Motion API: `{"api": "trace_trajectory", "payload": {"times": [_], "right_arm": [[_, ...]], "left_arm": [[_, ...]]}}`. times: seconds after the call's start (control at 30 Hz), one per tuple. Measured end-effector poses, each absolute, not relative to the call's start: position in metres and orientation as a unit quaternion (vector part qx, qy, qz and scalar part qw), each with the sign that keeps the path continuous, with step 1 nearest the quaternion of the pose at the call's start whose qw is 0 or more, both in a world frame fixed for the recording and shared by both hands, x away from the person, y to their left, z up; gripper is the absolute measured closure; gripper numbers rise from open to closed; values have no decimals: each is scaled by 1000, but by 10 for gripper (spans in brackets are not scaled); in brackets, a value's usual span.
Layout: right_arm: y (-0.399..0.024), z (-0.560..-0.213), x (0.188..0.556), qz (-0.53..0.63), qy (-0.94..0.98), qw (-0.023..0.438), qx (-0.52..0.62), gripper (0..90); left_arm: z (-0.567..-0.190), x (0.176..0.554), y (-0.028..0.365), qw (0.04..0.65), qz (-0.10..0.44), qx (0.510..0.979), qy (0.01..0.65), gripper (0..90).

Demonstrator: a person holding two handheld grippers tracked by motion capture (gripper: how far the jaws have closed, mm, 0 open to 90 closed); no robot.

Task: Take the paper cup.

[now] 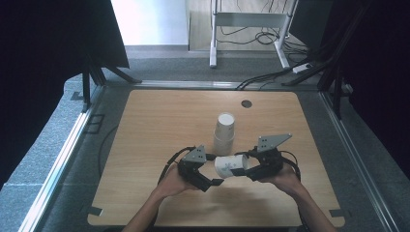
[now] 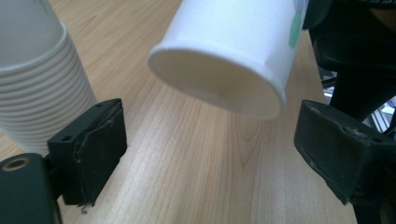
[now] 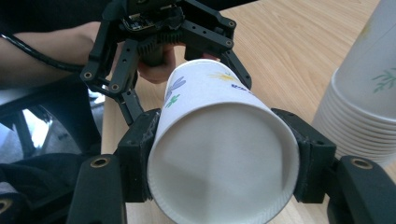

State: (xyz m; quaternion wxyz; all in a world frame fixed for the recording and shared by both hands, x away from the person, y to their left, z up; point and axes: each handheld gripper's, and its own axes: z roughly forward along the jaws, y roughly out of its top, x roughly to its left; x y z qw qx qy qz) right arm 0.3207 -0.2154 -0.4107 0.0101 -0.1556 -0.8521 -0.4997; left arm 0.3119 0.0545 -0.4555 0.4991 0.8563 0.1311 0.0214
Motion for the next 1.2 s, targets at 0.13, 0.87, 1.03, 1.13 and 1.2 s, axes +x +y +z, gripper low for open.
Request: {"api": "trace_trajectory", "payload": {"times": [0.13, 0.87, 1.03, 1.13, 1.2], "right_arm": [[-216, -417, 320, -511, -846, 23, -152, 368], [-218, -424, 322, -523, -841, 41, -133, 363], [-217, -424, 323, -518, -844, 44, -134, 359], [-215, -423, 323, -513, -847, 40, -134, 349], [-215, -423, 324, -512, -848, 39, -134, 345]], "left_arm": [[-456, 311, 55, 510, 18, 852, 116, 154], [-460, 311, 56, 518, 12, 850, 96, 378], [-461, 311, 56, 517, 14, 850, 96, 399], [-461, 311, 56, 515, 14, 852, 98, 404], [-461, 311, 57, 515, 15, 852, 98, 405]]}}
